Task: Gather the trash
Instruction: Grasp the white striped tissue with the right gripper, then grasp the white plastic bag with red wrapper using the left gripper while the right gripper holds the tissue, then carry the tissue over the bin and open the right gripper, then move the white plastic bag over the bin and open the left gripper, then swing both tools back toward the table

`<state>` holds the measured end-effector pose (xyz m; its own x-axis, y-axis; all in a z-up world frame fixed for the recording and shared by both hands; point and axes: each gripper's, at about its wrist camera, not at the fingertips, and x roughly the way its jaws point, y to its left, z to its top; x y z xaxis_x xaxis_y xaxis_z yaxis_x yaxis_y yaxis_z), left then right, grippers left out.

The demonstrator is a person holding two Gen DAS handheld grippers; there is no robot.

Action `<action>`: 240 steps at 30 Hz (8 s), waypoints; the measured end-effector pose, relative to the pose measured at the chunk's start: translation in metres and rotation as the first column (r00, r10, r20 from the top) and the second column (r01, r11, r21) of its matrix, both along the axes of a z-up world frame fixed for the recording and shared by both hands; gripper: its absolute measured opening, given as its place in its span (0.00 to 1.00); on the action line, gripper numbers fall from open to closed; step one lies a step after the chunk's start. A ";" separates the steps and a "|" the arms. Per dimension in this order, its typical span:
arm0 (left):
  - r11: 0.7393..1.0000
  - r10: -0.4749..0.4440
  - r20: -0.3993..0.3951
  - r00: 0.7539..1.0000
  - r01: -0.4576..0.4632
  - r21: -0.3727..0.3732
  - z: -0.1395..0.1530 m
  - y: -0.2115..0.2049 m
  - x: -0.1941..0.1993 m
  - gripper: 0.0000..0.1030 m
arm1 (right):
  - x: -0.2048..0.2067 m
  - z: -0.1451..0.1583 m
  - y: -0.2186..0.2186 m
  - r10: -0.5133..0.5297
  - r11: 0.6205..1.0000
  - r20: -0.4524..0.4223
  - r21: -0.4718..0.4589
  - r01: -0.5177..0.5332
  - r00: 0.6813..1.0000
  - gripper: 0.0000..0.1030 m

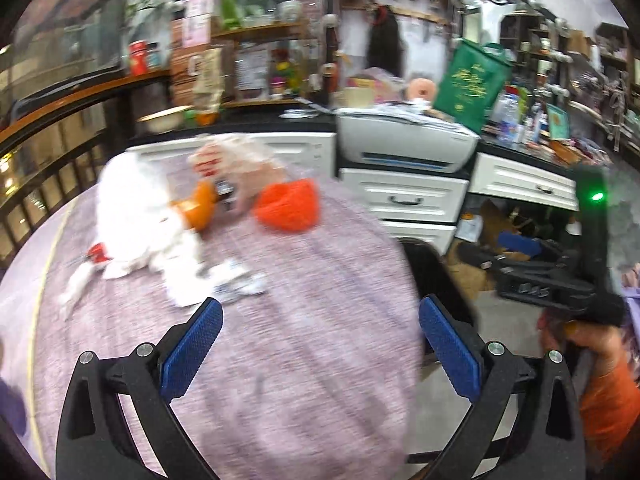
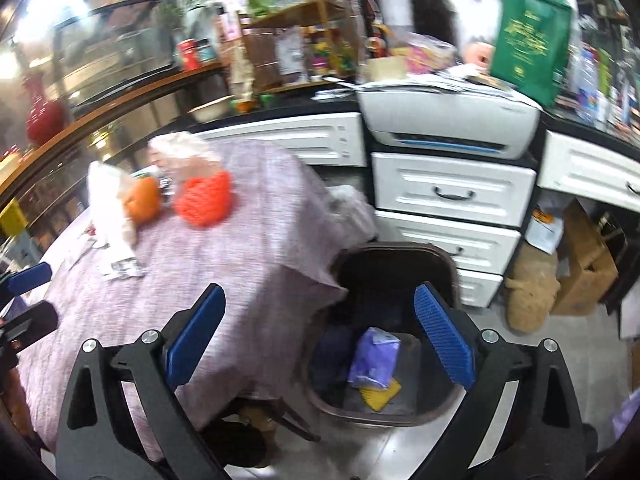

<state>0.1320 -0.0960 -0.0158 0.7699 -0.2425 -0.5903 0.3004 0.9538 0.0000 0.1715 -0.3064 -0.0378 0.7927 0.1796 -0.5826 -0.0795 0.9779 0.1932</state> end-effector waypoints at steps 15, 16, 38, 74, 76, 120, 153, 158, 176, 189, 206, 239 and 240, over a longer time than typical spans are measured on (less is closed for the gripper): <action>0.960 0.278 -0.031 0.960 -0.277 0.044 -0.013 0.143 0.003 0.94 | 0.028 0.025 0.130 0.351 0.936 0.019 -0.043 -0.350 0.936 0.91; 0.957 0.289 -0.035 0.957 -0.287 0.042 -0.014 0.149 0.003 0.95 | 0.032 0.024 0.141 0.382 0.923 0.010 -0.050 -0.382 0.924 0.91; 0.953 0.303 -0.097 0.948 -0.303 0.015 -0.022 0.174 0.024 0.94 | 0.098 -0.015 0.231 0.602 0.741 -0.258 -0.173 -0.649 0.756 0.37; 0.925 0.377 -0.183 0.908 -0.360 0.118 -0.035 0.217 0.159 0.63 | 0.061 0.001 0.186 0.585 0.798 -0.212 -0.021 -0.602 0.783 0.33; 0.926 0.377 -0.198 0.905 -0.361 0.113 -0.038 0.217 0.165 0.61 | 0.061 0.000 0.184 0.580 0.802 -0.216 -0.017 -0.597 0.785 0.33; 0.976 0.177 -0.031 0.984 -0.179 -0.122 0.018 0.111 0.035 0.25 | 0.027 -0.009 -0.012 0.117 0.993 -0.055 -0.009 -0.118 0.992 0.33; 0.988 -0.091 -0.079 0.993 0.080 -0.133 0.002 -0.016 0.051 0.25 | 0.052 -0.138 -0.082 -0.187 0.982 -0.321 -0.045 0.182 0.928 0.73; 0.984 -0.121 -0.098 0.988 0.106 -0.146 -0.001 -0.029 0.053 0.25 | 0.039 -0.127 -0.086 -0.209 0.978 -0.287 -0.056 0.201 0.935 0.74; 0.956 -0.280 -0.222 0.934 0.249 -0.157 -0.038 -0.131 0.061 0.25 | 0.001 -0.081 -0.145 -0.370 0.929 -0.169 -0.052 0.366 0.914 0.82; 0.967 -0.252 -0.339 0.906 0.245 -0.063 -0.090 -0.187 0.086 0.26 | -0.014 -0.088 -0.173 -0.425 0.904 -0.194 -0.046 0.425 0.884 0.82; 0.954 -0.282 -0.329 0.901 0.299 0.000 -0.111 -0.216 0.084 0.85 | -0.015 -0.097 -0.186 -0.445 0.892 -0.218 -0.024 0.451 0.869 0.83; 0.996 -0.059 -0.066 0.996 0.054 -0.076 -0.001 -0.029 0.024 0.89 | 0.022 -0.025 -0.014 0.053 0.998 -0.092 0.046 -0.049 0.994 0.87; 0.997 -0.040 -0.064 0.997 0.036 -0.072 -0.001 -0.021 0.024 0.89 | 0.022 -0.022 -0.007 0.074 0.996 -0.088 0.046 -0.070 0.993 0.87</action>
<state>0.1564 -0.1169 -0.0166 0.7196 -0.3137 -0.6196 0.3337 0.9386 -0.0876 0.1938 -0.3130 -0.0599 0.7217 0.2611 -0.6411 -0.1303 0.9608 0.2446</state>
